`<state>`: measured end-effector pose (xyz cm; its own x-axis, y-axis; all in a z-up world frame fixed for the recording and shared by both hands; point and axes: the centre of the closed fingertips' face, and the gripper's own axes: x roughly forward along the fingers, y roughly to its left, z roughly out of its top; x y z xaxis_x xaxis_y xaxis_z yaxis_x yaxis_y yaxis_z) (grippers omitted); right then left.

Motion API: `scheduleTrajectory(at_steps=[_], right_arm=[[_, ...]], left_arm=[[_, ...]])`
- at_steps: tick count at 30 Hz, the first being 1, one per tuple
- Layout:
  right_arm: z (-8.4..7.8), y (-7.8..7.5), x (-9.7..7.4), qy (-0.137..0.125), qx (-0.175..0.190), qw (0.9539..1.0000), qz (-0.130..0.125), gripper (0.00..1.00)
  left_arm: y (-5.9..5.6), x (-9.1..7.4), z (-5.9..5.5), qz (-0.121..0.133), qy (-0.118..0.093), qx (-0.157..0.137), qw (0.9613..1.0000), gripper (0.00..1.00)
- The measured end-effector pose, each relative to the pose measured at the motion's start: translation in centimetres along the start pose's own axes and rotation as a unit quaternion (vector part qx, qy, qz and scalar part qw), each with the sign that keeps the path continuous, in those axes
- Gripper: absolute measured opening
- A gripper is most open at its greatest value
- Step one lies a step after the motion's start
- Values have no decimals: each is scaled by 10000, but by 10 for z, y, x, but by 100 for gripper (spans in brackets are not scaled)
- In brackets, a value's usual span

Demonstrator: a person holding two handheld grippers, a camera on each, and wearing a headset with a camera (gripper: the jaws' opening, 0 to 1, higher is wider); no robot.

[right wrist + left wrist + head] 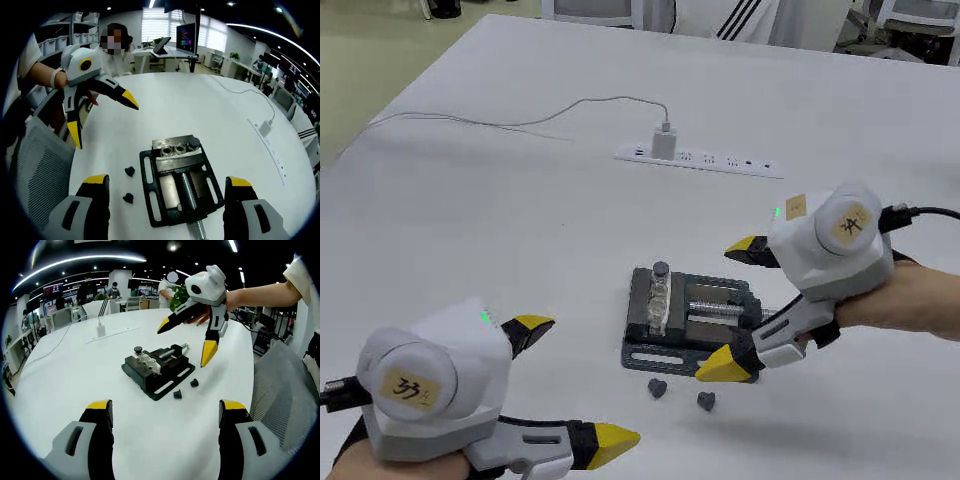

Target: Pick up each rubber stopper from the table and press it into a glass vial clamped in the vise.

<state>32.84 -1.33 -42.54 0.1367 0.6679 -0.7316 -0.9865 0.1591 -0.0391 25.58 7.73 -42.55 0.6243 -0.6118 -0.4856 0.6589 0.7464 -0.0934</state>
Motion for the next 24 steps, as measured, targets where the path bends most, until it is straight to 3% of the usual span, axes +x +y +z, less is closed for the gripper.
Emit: scheduleTrajectory(at_steps=[5, 10, 13, 16, 18, 24], right_arm=[[-2, 6, -7, -271, 231, 9991, -247, 92], [-12, 17, -11, -390, 409, 9979, -324, 87], [-17, 25, -13, -586, 686, 9949, -440, 85], [-33, 35, -15, -386, 759, 9954, -435, 74], [-31, 41, -18, -523, 683, 9947, -556, 68], [-41, 55, -13, -474, 812, 9942, -530, 61]], left_arm=[[0, -1, -1, -12, 24, 10, 10000, 86], [0, -1, -3, -33, 39, 22, 10000, 86], [1, -2, -3, -52, 60, 41, 10000, 86], [0, -3, -5, -75, 84, 67, 9999, 86], [0, -4, -6, -94, 98, 76, 9999, 86], [-1, -4, -9, -137, 138, 75, 9998, 86]])
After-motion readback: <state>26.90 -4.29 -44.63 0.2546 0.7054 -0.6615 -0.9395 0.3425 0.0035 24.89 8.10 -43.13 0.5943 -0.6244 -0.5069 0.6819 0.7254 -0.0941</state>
